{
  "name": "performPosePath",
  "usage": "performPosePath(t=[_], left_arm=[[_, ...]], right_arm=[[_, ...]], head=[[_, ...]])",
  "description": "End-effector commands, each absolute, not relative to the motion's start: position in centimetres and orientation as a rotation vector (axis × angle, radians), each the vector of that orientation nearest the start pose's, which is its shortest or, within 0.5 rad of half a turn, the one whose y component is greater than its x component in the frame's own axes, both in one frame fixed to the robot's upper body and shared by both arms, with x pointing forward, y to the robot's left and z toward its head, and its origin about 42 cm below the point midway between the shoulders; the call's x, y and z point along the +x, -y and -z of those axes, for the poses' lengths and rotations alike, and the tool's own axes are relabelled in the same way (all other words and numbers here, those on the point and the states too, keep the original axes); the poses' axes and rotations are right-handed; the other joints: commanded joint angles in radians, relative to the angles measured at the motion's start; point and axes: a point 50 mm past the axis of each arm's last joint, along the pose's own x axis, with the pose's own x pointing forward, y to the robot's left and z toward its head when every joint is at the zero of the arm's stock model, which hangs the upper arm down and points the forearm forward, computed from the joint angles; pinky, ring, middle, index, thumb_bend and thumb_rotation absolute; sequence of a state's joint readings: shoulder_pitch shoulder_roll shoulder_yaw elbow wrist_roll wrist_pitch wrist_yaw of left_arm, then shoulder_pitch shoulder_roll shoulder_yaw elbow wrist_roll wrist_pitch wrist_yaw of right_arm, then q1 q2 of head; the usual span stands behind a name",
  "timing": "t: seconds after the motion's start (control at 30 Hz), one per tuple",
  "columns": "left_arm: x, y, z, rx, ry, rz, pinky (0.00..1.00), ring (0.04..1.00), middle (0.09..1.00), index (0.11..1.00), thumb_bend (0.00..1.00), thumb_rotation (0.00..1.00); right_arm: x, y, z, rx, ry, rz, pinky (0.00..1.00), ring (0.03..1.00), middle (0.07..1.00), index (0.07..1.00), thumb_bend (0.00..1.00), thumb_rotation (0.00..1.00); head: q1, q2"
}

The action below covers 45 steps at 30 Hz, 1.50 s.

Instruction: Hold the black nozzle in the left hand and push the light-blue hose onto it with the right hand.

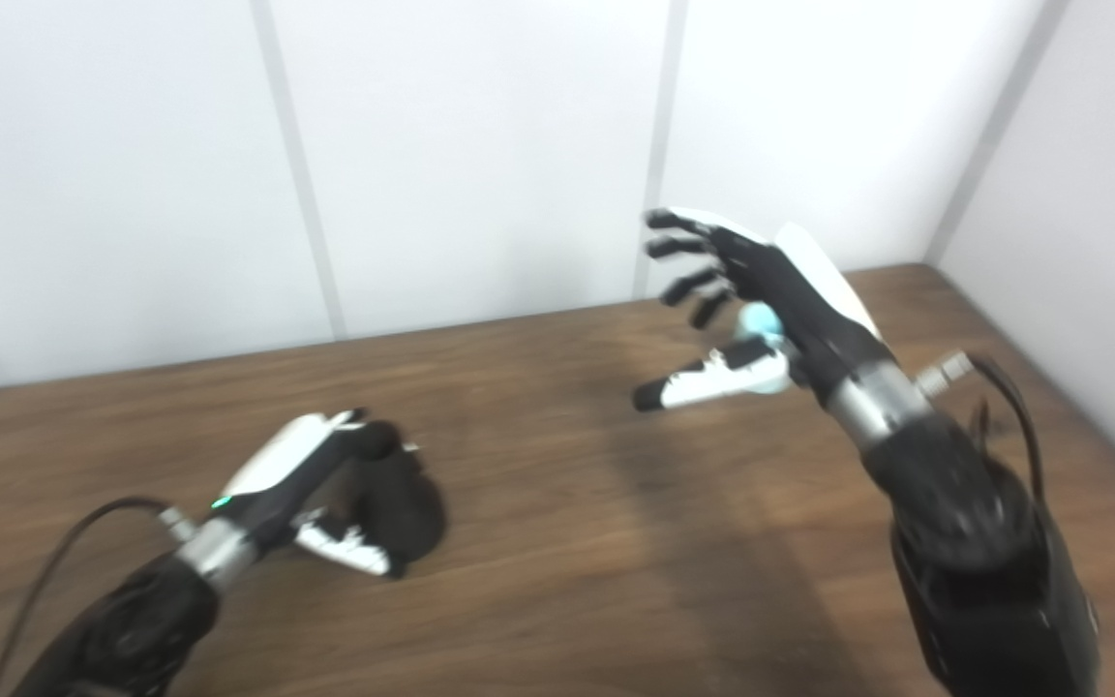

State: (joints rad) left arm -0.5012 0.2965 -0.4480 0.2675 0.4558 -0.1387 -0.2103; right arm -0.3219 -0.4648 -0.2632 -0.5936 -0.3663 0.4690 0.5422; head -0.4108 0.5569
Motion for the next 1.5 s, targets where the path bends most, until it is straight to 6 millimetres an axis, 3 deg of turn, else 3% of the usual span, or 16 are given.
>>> performPosePath(t=[0.0,0.27,0.5,0.83,1.23,1.47], left_arm=[[40.3,-17.5,-14.0,0.979,0.214,0.721,1.00,0.620,0.484,0.489,0.53,0.00],[40.8,-18.8,-12.9,0.955,0.209,0.728,1.00,0.617,0.490,0.485,0.53,0.00],[40.9,-19.7,-12.4,0.965,0.205,0.734,1.00,0.617,0.487,0.487,0.53,0.00],[40.9,-20.3,-12.2,0.963,0.205,0.732,1.00,0.616,0.486,0.487,0.53,0.00],[40.7,-20.3,-11.9,0.962,0.201,0.734,1.00,0.617,0.484,0.488,0.53,0.00],[40.8,-20.5,-12.1,0.961,0.201,0.733,1.00,0.617,0.485,0.487,0.53,0.00]], right_arm=[[30.4,33.9,-38.8,-0.956,0.307,0.025,0.48,0.625,0.811,0.863,0.86,0.15],[33.4,36.7,-43.9,-1.140,0.093,0.176,0.59,0.746,0.843,0.874,0.87,0.16],[36.1,39.3,-44.6,-1.233,0.008,0.268,0.63,0.784,0.862,0.868,0.87,0.14],[40.0,41.3,-43.6,-1.248,-0.088,0.197,0.67,0.810,0.890,0.862,0.87,0.10],[43.8,40.5,-39.9,-1.306,-0.260,0.083,0.78,0.906,0.905,0.873,0.91,0.08],[45.1,39.5,-38.2,-1.364,-0.323,0.041,0.76,0.890,0.902,0.871,0.93,0.09]], head=[[-0.010,-0.003],[-0.109,-0.059],[-0.138,-0.078],[-0.156,-0.091],[-0.147,-0.086],[-0.144,-0.078]])
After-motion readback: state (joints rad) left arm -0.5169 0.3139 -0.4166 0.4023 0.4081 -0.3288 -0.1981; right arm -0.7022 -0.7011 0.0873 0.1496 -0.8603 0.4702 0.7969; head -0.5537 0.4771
